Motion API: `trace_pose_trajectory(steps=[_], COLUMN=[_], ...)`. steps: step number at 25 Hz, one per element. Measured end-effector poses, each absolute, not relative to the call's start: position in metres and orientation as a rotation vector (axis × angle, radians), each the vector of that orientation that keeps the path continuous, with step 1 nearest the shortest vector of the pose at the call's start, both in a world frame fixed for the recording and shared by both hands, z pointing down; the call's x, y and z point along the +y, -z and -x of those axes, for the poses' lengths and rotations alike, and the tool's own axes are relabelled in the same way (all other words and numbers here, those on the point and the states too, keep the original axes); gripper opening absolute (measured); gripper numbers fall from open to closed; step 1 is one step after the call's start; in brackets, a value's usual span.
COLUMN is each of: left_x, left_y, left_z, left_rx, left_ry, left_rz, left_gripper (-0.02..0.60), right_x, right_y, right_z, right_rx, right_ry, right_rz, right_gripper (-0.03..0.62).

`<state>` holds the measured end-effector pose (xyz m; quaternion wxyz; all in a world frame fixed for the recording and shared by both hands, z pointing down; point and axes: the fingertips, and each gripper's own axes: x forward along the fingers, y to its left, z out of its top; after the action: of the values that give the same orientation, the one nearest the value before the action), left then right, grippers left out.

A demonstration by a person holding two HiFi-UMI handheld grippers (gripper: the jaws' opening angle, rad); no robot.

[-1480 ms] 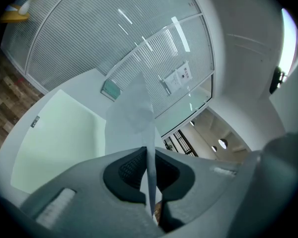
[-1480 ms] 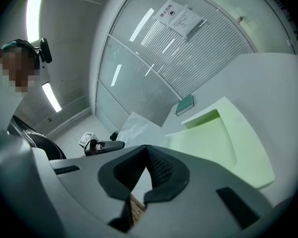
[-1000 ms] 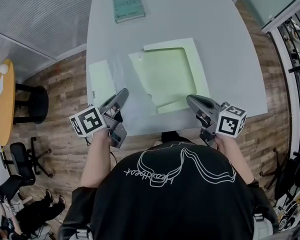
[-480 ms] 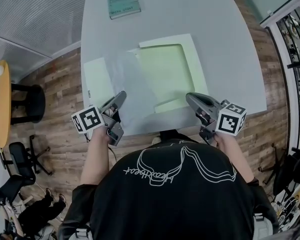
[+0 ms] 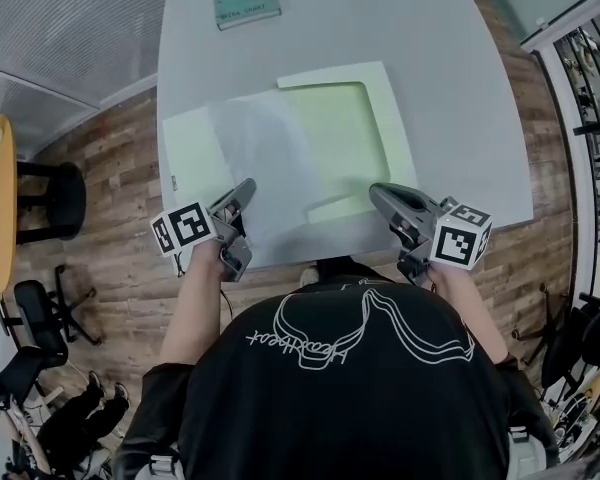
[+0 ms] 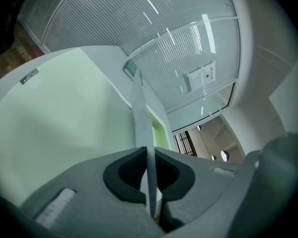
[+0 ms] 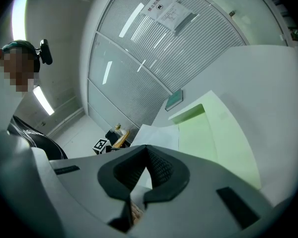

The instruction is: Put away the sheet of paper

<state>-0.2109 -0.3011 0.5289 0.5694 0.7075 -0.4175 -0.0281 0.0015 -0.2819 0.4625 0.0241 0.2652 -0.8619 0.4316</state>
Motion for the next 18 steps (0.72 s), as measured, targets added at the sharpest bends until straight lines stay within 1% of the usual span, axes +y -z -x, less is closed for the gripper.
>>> trace_pose_trajectory(steps=[18], left_x=[-0.321], left_y=[-0.569], left_z=[0.178], left_rx=[-0.946], left_ry=[0.048], left_rz=[-1.538], left_gripper=[0.012], right_x=[-0.281], right_y=[-0.474], right_z=[-0.012], right_rx=[-2.646], right_ry=[-1.388], right_rz=[-0.853], right_gripper=[0.009])
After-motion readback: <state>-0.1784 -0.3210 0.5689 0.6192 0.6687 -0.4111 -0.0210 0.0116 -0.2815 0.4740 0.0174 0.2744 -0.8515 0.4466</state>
